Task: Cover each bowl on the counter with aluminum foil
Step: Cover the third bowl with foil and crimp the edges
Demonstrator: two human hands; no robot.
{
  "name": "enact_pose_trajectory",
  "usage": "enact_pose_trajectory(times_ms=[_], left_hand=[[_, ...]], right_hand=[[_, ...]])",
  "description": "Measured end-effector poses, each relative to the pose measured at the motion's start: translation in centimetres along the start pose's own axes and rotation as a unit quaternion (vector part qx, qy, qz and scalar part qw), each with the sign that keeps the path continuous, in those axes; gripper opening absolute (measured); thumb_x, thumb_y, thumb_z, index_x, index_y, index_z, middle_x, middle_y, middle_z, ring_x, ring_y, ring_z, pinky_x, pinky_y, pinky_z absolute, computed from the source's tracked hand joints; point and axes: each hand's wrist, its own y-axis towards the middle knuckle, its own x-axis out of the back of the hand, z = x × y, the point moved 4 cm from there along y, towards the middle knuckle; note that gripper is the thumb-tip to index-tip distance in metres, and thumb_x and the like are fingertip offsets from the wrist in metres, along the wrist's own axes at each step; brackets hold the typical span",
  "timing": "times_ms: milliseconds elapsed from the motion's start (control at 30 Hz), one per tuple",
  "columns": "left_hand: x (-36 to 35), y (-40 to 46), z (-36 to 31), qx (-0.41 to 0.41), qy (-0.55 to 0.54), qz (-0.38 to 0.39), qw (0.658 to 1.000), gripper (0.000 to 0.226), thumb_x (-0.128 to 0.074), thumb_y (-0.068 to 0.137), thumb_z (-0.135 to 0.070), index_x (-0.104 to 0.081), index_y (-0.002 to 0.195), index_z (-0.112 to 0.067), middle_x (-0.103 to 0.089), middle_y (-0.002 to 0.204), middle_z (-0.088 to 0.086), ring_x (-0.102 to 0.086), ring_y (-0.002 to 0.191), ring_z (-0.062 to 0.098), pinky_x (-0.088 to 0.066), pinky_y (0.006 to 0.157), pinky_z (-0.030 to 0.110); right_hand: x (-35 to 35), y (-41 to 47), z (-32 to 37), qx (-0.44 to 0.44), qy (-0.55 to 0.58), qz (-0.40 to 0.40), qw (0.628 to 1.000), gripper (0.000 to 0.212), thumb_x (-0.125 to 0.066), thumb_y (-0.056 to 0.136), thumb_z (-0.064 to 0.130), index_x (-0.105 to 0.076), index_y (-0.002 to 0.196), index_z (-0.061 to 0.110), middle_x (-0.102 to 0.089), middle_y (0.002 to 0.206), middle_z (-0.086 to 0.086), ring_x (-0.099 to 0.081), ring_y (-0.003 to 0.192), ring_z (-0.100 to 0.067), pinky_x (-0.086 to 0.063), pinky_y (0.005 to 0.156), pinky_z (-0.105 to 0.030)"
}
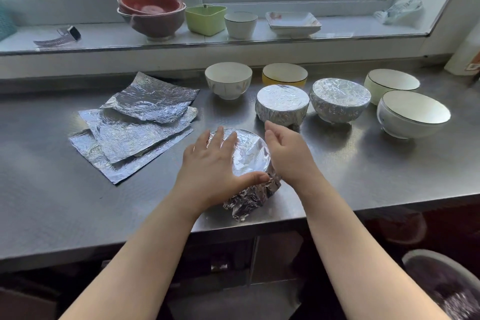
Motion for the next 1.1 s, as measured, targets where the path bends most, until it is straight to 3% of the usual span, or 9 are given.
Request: enact_pose_trajectory(times_ms=[100,167,367,667,800,900,1000,1100], left_hand=[[-0.2,-0.1,-0.3,0.017,0.008,-0.001,1.0,0.128,-0.007,0.048,-0.1,-0.013,0.155,-0.03,-0.005,0.165,0.0,0.001,0.15,0.023,-0.012,0.117,0.048],[-0.3,-0.1,-0.4,0.02,0.013,0.001,1.0,0.134,-0.002,0.044,-0.103,-0.012,0.155,-0.029,-0.004,0.165,0.0,0.001,0.15,0.024,-0.012,0.117,0.048],[-0.3,0.0,-0.3,0.019,0.017,0.009,1.0,0.141,0.008,0.038,-0.103,-0.007,0.156,-0.025,-0.002,0.165,0.0,0.002,0.15,0.024,-0.012,0.117,0.048],[-0.3,0.1,-0.3,0.021,0.006,0.002,1.0,0.131,-0.011,0.048,-0.103,-0.01,0.155,-0.026,-0.006,0.164,0.001,-0.003,0.149,0.025,-0.014,0.116,0.049],[-0.2,0.0,-0.4,0.022,0.005,0.003,1.0,0.127,-0.019,0.053,-0.101,-0.01,0.155,-0.026,-0.006,0.164,0.0,-0.003,0.149,0.024,-0.013,0.117,0.048],[-0.2,0.0,-0.4,0.026,0.002,0.005,1.0,0.132,-0.015,0.048,-0.103,-0.008,0.155,-0.026,-0.005,0.164,0.0,-0.003,0.15,0.024,-0.012,0.118,0.048],[-0.3,0.0,-0.3,0.033,-0.005,0.008,0.999,0.138,-0.01,0.042,-0.105,-0.006,0.155,-0.027,-0.004,0.164,-0.001,-0.002,0.15,0.023,-0.012,0.118,0.047],[-0.3,-0.1,-0.4,0.043,-0.011,0.01,0.999,0.138,-0.013,0.042,-0.105,-0.006,0.156,-0.027,-0.004,0.164,-0.002,-0.001,0.15,0.023,-0.011,0.117,0.047]], right_hand=[[-1.3,0.2,0.1,-0.003,-0.034,0.038,0.999,0.042,-0.038,0.104,0.015,-0.042,0.146,0.008,-0.048,0.148,-0.004,-0.042,0.135,-0.013,-0.027,0.11,-0.023],[-1.6,0.2,-0.3,-0.026,0.036,0.039,0.998,0.042,-0.039,0.104,0.013,-0.042,0.146,0.007,-0.046,0.149,-0.004,-0.039,0.138,-0.013,-0.027,0.113,-0.024],[-2.0,0.2,-1.9,-0.069,0.159,0.028,0.985,0.041,-0.039,0.104,0.01,-0.043,0.145,0.007,-0.047,0.148,-0.002,-0.04,0.137,-0.011,-0.029,0.117,-0.029],[-3.4,0.0,-3.8,-0.132,0.26,0.001,0.957,0.039,-0.043,0.098,0.022,-0.058,0.134,0.017,-0.06,0.13,0.0,-0.054,0.124,-0.016,-0.038,0.113,-0.045],[-3.7,0.0,-4.7,-0.149,0.324,0.011,0.934,0.034,-0.044,0.1,0.023,-0.061,0.13,0.019,-0.062,0.131,-0.002,-0.059,0.121,-0.018,-0.046,0.106,-0.042],[-4.0,-0.4,-5.1,-0.168,0.364,0.034,0.915,0.035,-0.042,0.102,0.024,-0.062,0.13,0.015,-0.07,0.113,-0.003,-0.069,0.098,-0.015,-0.057,0.082,-0.032],[-4.3,-0.9,-5.0,-0.208,0.45,0.068,0.866,0.041,-0.039,0.104,0.029,-0.06,0.128,0.003,-0.069,0.116,-0.02,-0.066,0.109,-0.034,-0.052,0.097,-0.046],[-4.5,-1.2,-4.7,-0.215,0.5,0.122,0.83,0.047,-0.036,0.104,0.034,-0.057,0.129,0.001,-0.066,0.122,-0.021,-0.064,0.114,-0.033,-0.05,0.099,-0.043]])
